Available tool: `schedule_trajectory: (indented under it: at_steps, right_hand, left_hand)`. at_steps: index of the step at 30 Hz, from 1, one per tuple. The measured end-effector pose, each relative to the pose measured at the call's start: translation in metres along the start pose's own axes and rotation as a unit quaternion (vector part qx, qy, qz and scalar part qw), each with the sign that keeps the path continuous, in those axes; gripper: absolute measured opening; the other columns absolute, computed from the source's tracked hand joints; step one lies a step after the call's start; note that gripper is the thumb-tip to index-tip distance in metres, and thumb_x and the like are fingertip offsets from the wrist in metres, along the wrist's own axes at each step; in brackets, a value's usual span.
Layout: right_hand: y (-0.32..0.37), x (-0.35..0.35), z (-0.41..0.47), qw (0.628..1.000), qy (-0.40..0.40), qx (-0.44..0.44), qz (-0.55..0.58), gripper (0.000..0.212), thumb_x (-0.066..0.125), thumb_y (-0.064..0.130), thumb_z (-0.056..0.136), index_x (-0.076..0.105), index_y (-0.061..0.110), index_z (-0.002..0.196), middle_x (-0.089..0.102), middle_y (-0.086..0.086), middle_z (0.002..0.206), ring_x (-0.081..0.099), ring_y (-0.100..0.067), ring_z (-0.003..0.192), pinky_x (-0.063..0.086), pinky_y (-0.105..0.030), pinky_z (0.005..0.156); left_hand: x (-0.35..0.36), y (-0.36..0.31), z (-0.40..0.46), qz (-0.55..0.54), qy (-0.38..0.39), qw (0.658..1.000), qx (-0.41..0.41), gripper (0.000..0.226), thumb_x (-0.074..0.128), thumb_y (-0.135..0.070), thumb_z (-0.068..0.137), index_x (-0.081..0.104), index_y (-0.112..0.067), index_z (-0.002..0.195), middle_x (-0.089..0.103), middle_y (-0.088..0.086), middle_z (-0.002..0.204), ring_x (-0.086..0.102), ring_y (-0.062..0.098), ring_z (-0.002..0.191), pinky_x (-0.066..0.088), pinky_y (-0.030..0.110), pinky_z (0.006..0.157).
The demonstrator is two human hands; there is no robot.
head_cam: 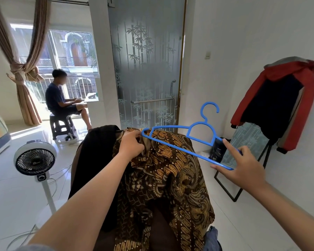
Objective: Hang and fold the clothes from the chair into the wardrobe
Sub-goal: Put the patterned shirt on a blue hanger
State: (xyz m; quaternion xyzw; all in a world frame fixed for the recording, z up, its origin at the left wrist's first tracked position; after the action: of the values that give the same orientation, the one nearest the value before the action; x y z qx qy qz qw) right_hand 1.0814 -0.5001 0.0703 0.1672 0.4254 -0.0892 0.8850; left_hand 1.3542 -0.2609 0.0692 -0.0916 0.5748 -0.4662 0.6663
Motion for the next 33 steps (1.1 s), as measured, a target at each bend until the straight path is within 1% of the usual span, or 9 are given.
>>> schedule_trajectory:
  at_steps: [3, 6, 12, 16, 19, 26, 29, 31, 33]
  right_hand:
    - [0.001, -0.005, -0.004, 1.000, -0.001, -0.008, -0.006, 0.092, 0.046, 0.080, 0.067, 0.050, 0.022, 0.138, 0.033, 0.002, 0.079, 0.031, -0.012, 0.054, 0.009, -0.011, 0.044]
    - [0.002, -0.008, -0.007, 1.000, -0.001, -0.011, -0.008, 0.092, 0.047, 0.079, 0.066, 0.050, 0.022, 0.138, 0.031, 0.002, 0.080, 0.031, -0.011, 0.054, 0.010, -0.011, 0.044]
    - [0.023, -0.001, 0.000, 0.997, 0.008, -0.066, -0.032, 0.092, 0.043, 0.081, 0.068, 0.051, 0.022, 0.137, 0.036, -0.002, 0.078, 0.031, -0.011, 0.053, 0.014, -0.014, 0.043]
    - [0.041, 0.001, 0.003, 0.995, 0.008, -0.094, -0.023, 0.091, 0.043, 0.083, 0.068, 0.050, 0.025, 0.138, 0.039, -0.002, 0.078, 0.036, -0.014, 0.056, 0.027, -0.019, 0.041]
    - [0.056, -0.007, 0.008, 0.993, -0.014, -0.112, -0.018, 0.091, 0.043, 0.084, 0.068, 0.051, 0.026, 0.138, 0.039, -0.002, 0.078, 0.036, -0.014, 0.056, 0.027, -0.020, 0.041]
    - [0.106, -0.046, 0.019, 0.977, -0.123, -0.173, 0.018, 0.085, 0.055, 0.074, 0.066, 0.055, 0.023, 0.133, 0.047, -0.005, 0.079, 0.038, -0.014, 0.062, 0.030, -0.022, 0.046]
    - [0.119, -0.051, 0.025, 0.976, -0.113, -0.183, 0.043, 0.087, 0.065, 0.071, 0.062, 0.051, 0.027, 0.136, 0.047, -0.006, 0.082, 0.044, -0.019, 0.064, 0.042, -0.031, 0.043]
    - [0.127, -0.056, 0.026, 0.976, -0.110, -0.184, 0.050, 0.088, 0.063, 0.073, 0.062, 0.050, 0.029, 0.137, 0.046, -0.004, 0.081, 0.044, -0.019, 0.064, 0.042, -0.031, 0.043]
    - [0.133, -0.066, 0.024, 0.975, -0.115, -0.182, 0.054, 0.086, 0.057, 0.076, 0.064, 0.050, 0.030, 0.137, 0.045, -0.003, 0.081, 0.042, -0.017, 0.063, 0.040, -0.028, 0.042]
  left_hand:
    - [-0.005, 0.009, -0.015, -0.003, 0.023, 1.000, -0.017, 0.056, 0.063, -0.010, 0.067, 0.060, -0.018, 0.123, 0.056, 0.008, 0.121, 0.053, 0.021, 0.108, 0.046, 0.029, 0.092]
    - [-0.011, 0.019, -0.035, 0.048, 0.042, 0.998, -0.031, 0.052, 0.058, -0.013, 0.076, 0.057, -0.021, 0.128, 0.042, 0.005, 0.128, 0.050, 0.022, 0.108, 0.046, 0.030, 0.093]
    - [-0.021, 0.023, -0.061, 0.152, 0.122, 0.981, -0.015, 0.055, 0.059, -0.023, 0.081, 0.044, -0.010, 0.132, 0.023, 0.010, 0.147, 0.039, 0.026, 0.130, 0.040, 0.031, 0.101]
    - [-0.047, 0.006, -0.075, 0.094, 0.043, 0.994, 0.031, 0.063, 0.066, -0.021, 0.077, 0.042, -0.011, 0.134, 0.032, 0.003, 0.139, 0.050, 0.022, 0.115, 0.039, 0.023, 0.094]
    - [-0.063, -0.009, -0.082, 0.055, 0.006, 0.996, 0.071, 0.070, 0.065, -0.009, 0.073, 0.040, -0.010, 0.138, 0.035, 0.001, 0.139, 0.047, 0.017, 0.121, 0.033, 0.015, 0.094]
    - [-0.097, -0.063, -0.102, 0.015, -0.018, 0.991, 0.131, 0.070, 0.055, -0.003, 0.071, 0.040, -0.006, 0.140, 0.040, 0.005, 0.140, 0.041, 0.019, 0.129, 0.029, 0.020, 0.108]
    - [-0.109, -0.085, -0.114, 0.014, -0.020, 0.991, 0.134, 0.070, 0.054, 0.002, 0.074, 0.037, -0.005, 0.141, 0.038, 0.002, 0.143, 0.038, 0.015, 0.131, 0.022, 0.005, 0.102]
    - [-0.115, -0.104, -0.123, 0.016, -0.025, 0.989, 0.143, 0.070, 0.054, 0.005, 0.075, 0.036, -0.006, 0.142, 0.037, -0.001, 0.142, 0.037, 0.010, 0.129, 0.014, -0.007, 0.094]
    - [-0.121, -0.122, -0.131, 0.013, -0.027, 0.987, 0.157, 0.070, 0.053, 0.003, 0.076, 0.036, -0.008, 0.143, 0.036, -0.004, 0.143, 0.037, 0.008, 0.129, 0.016, -0.002, 0.097]
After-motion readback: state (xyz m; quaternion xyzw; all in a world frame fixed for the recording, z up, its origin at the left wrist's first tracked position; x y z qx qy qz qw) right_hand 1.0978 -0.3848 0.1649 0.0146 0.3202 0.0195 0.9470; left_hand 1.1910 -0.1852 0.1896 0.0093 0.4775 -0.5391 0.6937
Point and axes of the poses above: each hand's wrist, its own z-axis towards the middle knuckle, its own x-axis out of the palm, y = z × x, the point moved 9 cm from there along z, towards the middle knuckle
